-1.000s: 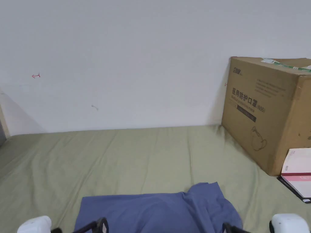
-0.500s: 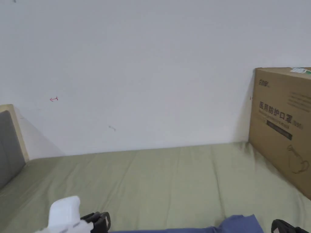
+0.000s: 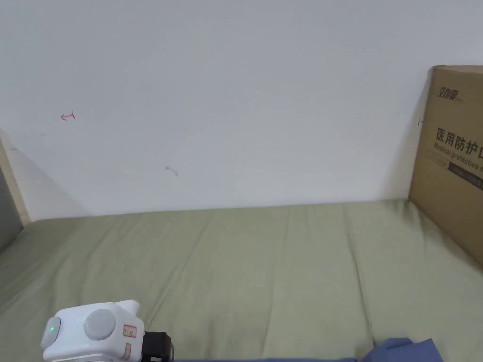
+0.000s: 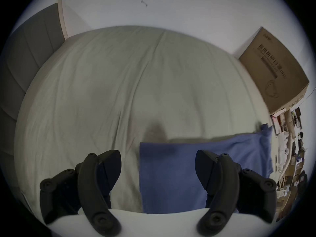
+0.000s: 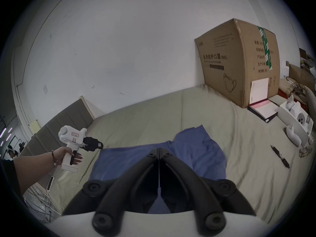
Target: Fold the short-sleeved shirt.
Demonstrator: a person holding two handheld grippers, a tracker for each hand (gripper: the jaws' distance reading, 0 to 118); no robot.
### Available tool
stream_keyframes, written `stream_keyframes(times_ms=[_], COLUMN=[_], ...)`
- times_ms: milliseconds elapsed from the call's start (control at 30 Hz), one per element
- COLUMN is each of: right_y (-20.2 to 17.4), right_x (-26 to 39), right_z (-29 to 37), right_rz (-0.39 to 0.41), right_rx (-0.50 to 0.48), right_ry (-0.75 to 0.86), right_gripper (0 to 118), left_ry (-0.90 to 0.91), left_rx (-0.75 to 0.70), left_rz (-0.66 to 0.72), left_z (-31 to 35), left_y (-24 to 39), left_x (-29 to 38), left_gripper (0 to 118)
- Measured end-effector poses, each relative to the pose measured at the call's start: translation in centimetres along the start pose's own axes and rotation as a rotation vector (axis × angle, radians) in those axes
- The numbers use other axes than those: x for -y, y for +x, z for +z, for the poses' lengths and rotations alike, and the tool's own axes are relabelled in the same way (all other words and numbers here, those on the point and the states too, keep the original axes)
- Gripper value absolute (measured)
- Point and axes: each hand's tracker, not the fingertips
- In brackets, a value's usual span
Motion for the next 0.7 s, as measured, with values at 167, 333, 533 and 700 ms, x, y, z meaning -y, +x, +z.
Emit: stream_keyframes(times_ms=[167, 333, 533, 700], right_y=[0.6, 1.8, 6.7, 9.5], right_x=[0.8, 1.0, -3.4, -8.6], right_z=[-1.0, -2.2, -6.7, -16.0], right_rz=[0.000, 0.014, -0.125, 0.005], right_rx=[0.002, 0.008, -0.121, 0.070], right_ry=[-0.039, -0.078, -0.194, -0.369], right_gripper=[0, 0, 0, 36], left_ry=[-0.081, -0.046, 0.078, 0.108], left_rx=[-0.033, -0.064, -0.069, -0.050], left_rz=[-0.082, -0.145, -0.209, -0.144], left_z=[-5.3, -5.3, 1.0, 5.8], left_y=[-0.2, 1.3, 2.2, 1.1], left_x=[1.9, 2.6, 2.8, 3.8], left_gripper=[105, 102, 2, 2])
